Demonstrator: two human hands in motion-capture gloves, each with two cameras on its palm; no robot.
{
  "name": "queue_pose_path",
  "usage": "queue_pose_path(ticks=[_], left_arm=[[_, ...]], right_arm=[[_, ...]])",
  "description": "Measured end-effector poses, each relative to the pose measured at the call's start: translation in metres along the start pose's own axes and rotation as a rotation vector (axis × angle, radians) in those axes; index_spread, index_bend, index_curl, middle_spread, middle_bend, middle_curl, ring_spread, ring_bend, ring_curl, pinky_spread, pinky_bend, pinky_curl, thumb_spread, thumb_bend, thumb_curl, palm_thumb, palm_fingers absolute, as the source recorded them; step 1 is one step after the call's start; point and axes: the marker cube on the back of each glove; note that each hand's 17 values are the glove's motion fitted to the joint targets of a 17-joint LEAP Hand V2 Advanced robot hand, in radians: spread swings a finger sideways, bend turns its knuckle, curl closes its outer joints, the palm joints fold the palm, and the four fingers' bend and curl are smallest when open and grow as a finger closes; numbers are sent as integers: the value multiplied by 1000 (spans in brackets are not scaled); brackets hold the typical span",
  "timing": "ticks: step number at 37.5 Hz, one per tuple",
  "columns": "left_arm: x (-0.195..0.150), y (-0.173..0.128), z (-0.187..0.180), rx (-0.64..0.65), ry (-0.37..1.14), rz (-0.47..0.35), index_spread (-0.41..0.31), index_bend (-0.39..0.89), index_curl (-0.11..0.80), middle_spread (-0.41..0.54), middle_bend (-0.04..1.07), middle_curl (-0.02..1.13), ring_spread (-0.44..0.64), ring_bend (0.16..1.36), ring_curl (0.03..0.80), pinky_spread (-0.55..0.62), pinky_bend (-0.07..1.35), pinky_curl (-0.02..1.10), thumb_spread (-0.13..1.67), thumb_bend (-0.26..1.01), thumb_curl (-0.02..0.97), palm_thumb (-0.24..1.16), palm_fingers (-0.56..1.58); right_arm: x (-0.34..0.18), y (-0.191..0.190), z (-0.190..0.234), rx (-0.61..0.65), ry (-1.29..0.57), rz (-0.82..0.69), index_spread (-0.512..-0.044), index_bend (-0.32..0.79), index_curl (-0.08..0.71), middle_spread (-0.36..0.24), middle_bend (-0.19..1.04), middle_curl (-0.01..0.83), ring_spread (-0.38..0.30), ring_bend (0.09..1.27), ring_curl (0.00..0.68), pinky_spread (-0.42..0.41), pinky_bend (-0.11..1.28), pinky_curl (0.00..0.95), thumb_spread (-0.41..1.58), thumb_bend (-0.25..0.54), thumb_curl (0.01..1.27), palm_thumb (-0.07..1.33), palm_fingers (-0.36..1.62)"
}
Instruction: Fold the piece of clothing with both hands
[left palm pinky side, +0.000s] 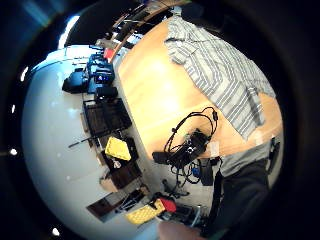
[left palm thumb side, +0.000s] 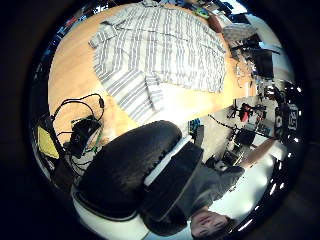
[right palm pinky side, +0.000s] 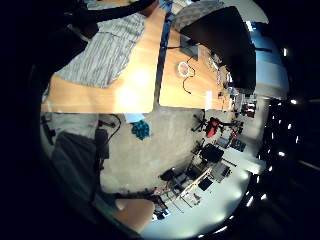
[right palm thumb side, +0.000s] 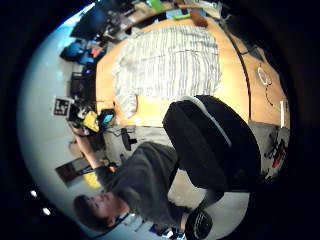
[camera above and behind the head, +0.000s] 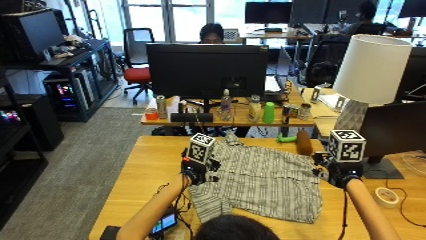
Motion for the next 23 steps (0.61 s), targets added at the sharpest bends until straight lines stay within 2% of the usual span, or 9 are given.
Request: queue_pose_path(ticks=[2,9,14,18,21,23], left_arm=[[3,-4,6,-8,-6,3,-28,60,53,233,167,91,328,613,196,338,611,236,743,-38,82,-33,59],[14,-32,41,-42,10,45,-29,69,56,283,185,127,378,685,224,384,697,278,812,-30,128,-14,-23],[31,-52,90,-144,20,93,-27,72,59,307,181,146,395,716,237,397,737,298,833,-15,164,25,-54],[39,-63,131,-198,-1,95,-15,59,56,352,159,148,416,736,245,407,787,316,829,-21,189,44,-93],[42,-60,146,-232,-11,89,-4,58,52,377,148,145,429,747,249,408,821,327,818,-30,202,35,-117],[46,-39,143,-282,-13,77,4,46,46,389,143,142,438,755,251,410,851,338,816,-31,211,34,-132]], right_arm=[[6,-10,8,2,-17,11,-291,135,164,-33,199,183,-30,471,236,82,488,242,1013,212,76,346,568],[6,-9,15,-27,-19,16,-313,131,191,-34,196,231,-32,470,264,89,486,269,1165,188,92,347,556],[6,-15,28,-53,-23,4,-315,129,205,-34,190,256,-33,470,280,91,489,286,1226,171,103,352,550],[9,-18,37,-79,-19,9,-317,130,214,-36,191,273,-34,468,291,92,487,296,1257,157,111,356,548],[10,-19,40,-87,-20,13,-317,129,219,-37,188,283,-34,467,298,93,487,302,1274,147,116,360,547],[12,-22,42,-85,-22,9,-318,129,222,-37,186,290,-34,467,303,93,487,307,1282,140,120,362,545]])
